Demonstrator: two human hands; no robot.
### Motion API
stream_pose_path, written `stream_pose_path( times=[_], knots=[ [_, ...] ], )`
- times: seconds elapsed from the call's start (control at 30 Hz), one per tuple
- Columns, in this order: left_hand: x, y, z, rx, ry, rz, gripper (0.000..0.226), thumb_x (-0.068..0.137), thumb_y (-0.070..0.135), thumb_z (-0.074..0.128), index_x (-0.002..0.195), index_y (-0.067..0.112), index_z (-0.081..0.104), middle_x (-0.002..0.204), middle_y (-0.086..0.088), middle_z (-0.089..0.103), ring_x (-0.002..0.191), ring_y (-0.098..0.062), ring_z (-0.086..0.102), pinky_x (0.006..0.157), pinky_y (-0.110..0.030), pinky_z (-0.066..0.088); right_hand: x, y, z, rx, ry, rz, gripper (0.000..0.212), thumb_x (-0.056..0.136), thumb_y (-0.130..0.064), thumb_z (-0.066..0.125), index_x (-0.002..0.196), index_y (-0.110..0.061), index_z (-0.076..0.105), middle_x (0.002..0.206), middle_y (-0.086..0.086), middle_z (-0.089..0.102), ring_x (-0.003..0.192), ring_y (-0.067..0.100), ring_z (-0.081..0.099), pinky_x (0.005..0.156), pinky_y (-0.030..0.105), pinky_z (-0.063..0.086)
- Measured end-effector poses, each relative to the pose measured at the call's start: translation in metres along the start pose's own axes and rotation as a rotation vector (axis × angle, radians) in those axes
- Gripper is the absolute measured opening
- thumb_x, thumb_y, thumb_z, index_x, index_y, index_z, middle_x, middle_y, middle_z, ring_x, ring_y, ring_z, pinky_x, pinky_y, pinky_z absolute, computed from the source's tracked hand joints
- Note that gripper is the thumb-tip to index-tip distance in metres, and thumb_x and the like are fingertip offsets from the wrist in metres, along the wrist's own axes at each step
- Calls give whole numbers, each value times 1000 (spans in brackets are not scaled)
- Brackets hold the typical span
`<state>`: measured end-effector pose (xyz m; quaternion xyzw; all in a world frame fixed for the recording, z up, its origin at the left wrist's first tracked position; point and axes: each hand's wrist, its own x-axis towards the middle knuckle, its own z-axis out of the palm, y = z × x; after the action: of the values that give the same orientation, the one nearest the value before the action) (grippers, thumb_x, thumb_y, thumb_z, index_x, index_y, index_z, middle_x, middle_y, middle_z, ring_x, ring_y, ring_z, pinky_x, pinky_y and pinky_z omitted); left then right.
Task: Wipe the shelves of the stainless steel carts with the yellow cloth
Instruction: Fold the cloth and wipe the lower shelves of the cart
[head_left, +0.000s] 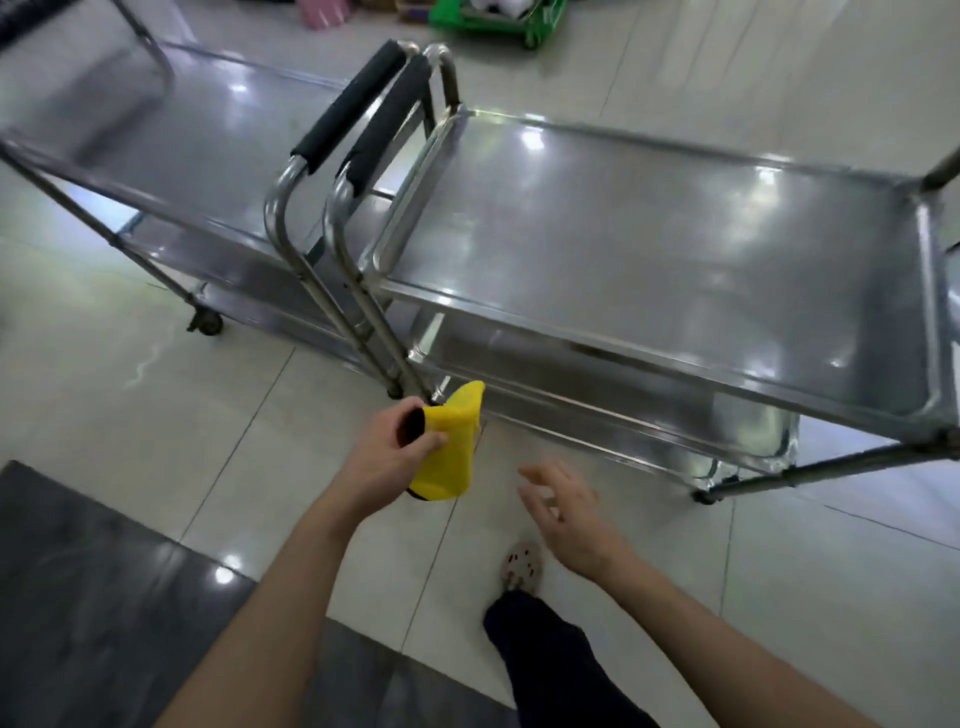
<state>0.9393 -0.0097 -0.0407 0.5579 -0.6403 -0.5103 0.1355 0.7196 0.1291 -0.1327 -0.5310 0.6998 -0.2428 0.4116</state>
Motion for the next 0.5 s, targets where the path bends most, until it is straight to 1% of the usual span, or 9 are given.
stream_pose_path(
  times=[0.03,0.1,0.17,0.23,0.33,0.4,0.43,0.47,0.5],
  knots=[
    [-10,6,8,31,12,28,20,82,37,69,88,20,59,70,12,59,68,-2,52,61,-21,40,-10,8,-10,1,32,11,30,110,-35,58,137,-22,65,132,-7,59,119,8,63,105,41,54],
    [-29,18,24,49,25,73,16,83,38,66,91,26,59,74,11,60,69,-2,53,64,-26,41,-33,24,-31,31,103,5,26,107,-24,63,133,-21,67,127,-8,61,109,5,65,97,38,59],
    [-52,31,43,32,13,111,17,85,37,66,97,26,62,84,-1,64,73,-5,55,70,-35,43,-58,37,-56,83,181,16,28,103,-14,68,130,-18,69,127,-3,64,102,6,68,92,36,61],
    [-83,42,68,-12,-23,157,18,87,37,66,100,26,64,90,-8,64,78,-6,57,73,-35,44,-83,46,-84,108,232,11,37,98,-7,72,133,-14,67,132,1,66,102,9,70,91,36,61],
    [-127,64,113,-93,-97,223,25,89,43,67,102,21,65,92,-10,63,82,-6,59,73,-27,47,-123,56,-131,106,181,-39,73,90,-12,80,155,-22,49,155,-2,52,131,8,58,107,35,55],
    [-145,85,143,-136,-159,233,25,90,43,67,103,22,65,90,-2,62,85,-5,61,74,-22,48,-149,64,-164,35,53,-43,96,87,-25,85,166,-34,31,168,-12,34,147,3,36,122,33,37],
    [-151,98,159,-150,-185,233,22,92,41,67,103,22,65,90,2,62,87,-6,61,76,-24,48,-162,71,-181,2,-14,-28,95,88,-32,86,165,-36,31,168,-14,34,147,2,33,124,34,33],
    [-155,112,175,-176,-210,229,20,92,40,68,103,23,65,91,4,61,88,-7,60,78,-28,46,-174,80,-198,3,-66,-12,82,90,-35,86,160,-34,43,162,-12,46,143,3,41,124,38,36],
    [-157,124,190,-226,-223,214,22,91,40,70,105,23,67,93,4,62,90,-8,61,80,-31,46,-185,89,-215,42,-102,-3,59,92,-34,85,145,-30,60,144,-11,63,130,3,55,119,43,46]
  ],
)
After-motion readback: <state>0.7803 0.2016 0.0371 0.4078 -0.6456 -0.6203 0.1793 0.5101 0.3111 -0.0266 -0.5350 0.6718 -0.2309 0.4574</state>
